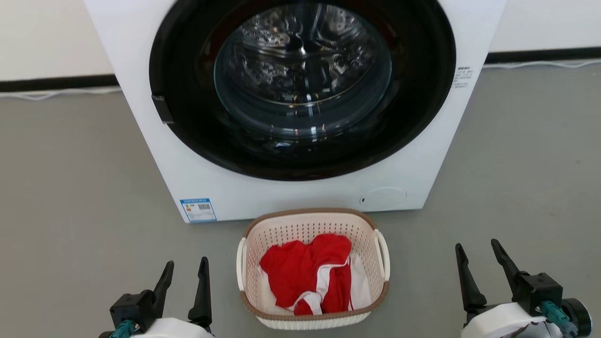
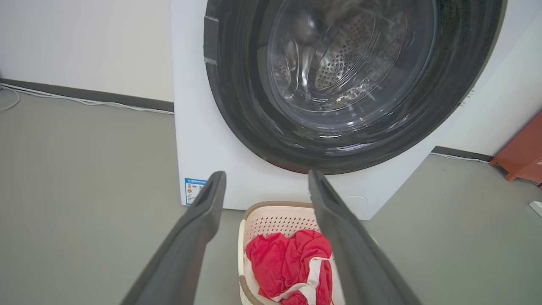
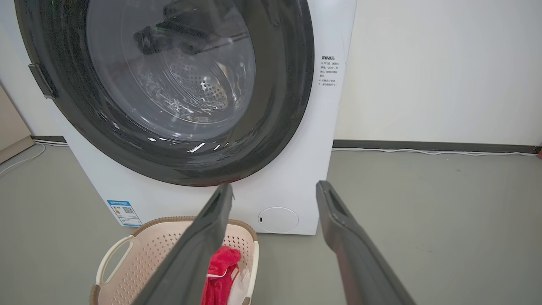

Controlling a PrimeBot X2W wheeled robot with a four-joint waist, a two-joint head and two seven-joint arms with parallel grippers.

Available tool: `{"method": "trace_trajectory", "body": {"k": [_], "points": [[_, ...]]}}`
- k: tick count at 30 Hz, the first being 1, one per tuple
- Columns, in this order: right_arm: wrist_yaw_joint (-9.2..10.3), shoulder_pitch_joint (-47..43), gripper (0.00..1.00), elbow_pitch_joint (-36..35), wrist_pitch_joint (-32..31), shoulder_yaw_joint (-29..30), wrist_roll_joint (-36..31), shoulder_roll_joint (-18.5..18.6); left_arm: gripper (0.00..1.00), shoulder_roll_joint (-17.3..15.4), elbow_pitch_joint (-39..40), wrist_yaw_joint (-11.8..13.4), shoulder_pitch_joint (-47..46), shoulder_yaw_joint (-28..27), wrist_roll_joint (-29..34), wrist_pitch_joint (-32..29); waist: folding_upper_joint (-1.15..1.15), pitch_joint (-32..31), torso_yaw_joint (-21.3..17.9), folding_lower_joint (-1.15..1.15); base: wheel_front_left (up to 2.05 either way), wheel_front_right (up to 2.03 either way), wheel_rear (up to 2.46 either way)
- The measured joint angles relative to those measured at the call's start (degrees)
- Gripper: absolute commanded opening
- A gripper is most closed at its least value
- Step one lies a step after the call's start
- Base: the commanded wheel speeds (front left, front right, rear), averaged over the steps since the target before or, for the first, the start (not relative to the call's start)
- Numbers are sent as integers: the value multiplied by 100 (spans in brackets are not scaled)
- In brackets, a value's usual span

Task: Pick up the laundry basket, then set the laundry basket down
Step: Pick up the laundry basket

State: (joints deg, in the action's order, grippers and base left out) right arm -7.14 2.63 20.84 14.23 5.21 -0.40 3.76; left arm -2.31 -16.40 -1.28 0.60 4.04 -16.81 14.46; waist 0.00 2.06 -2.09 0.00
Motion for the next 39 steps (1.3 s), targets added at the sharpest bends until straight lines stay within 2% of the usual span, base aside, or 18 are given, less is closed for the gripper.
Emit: {"method": "trace_trajectory", "body": {"k": [10, 22, 29, 39], "points": [[0, 510, 100, 316, 9, 174, -10, -71, 100, 0, -349, -83, -555, 186, -2, 13, 0, 612, 73, 0, 0, 0, 0], [0, 1907, 100, 1884, -37, 247, -232, -73, 100, 12, -1757, -82, -2039, 675, -136, 18, 0, 1719, 211, 0, 0, 0, 0], [0, 2731, 100, 2525, -238, 256, -354, 5, 100, 29, -2527, -64, -3019, 1061, -350, 18, 0, 2429, 319, 0, 0, 0, 0], [0, 3548, 100, 3186, -243, 280, -624, 125, 100, 46, -2953, 78, -3885, 1352, -536, 18, 0, 3272, 452, 0, 0, 0, 0]]}}
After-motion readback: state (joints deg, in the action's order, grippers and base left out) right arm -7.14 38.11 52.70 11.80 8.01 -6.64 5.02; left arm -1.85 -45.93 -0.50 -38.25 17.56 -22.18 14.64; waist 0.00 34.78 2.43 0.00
